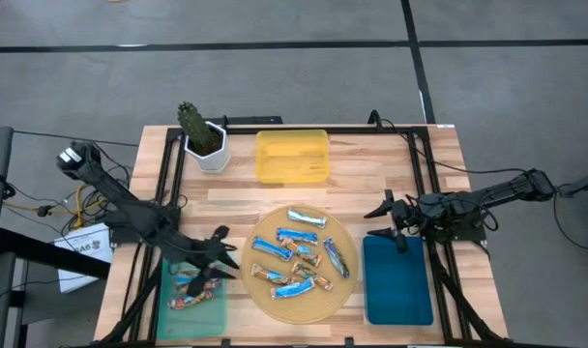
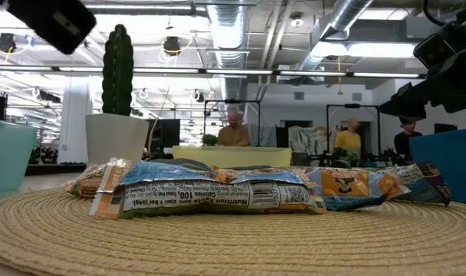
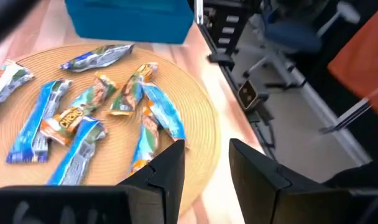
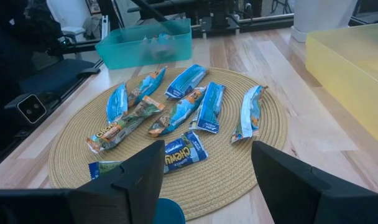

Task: Pick and place Granola Bars by type
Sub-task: Put the yellow granola bar into the yellow bin

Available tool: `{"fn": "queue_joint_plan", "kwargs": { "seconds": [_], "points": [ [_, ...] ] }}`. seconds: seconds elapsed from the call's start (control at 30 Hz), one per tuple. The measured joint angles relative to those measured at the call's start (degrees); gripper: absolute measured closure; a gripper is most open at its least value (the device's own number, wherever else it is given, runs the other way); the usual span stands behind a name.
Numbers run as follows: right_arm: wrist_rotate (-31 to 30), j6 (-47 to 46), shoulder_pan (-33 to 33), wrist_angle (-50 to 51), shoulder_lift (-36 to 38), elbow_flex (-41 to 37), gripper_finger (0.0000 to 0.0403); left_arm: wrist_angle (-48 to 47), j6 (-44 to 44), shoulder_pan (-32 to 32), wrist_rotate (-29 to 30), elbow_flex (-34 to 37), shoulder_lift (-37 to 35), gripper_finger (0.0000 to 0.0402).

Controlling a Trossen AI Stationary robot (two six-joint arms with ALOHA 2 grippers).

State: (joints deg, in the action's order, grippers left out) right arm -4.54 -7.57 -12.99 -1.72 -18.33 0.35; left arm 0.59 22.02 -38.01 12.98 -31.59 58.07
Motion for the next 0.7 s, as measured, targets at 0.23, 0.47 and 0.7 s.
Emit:
{"fn": "queue_joint_plan", "kwargs": {
  "seconds": [0.23, 0.47, 0.7],
  "points": [
    [0.0, 0.0, 0.0, 0.0, 0.02, -0.01, 0.0168, -4.45, -8.03, 4.21, -2.38, -11.08, 13.3, 0.0285],
    [0.0, 0.0, 0.01, 0.0, 0.02, 0.01, 0.0168, -18.8, -16.22, 8.21, -2.61, -27.45, 24.1, 0.0285],
    [0.0, -0.01, -0.01, 0.0, 0.01, -0.02, 0.0168, -29.19, -18.05, 10.75, -1.42, -38.16, 29.52, 0.0285]
  ]
}}
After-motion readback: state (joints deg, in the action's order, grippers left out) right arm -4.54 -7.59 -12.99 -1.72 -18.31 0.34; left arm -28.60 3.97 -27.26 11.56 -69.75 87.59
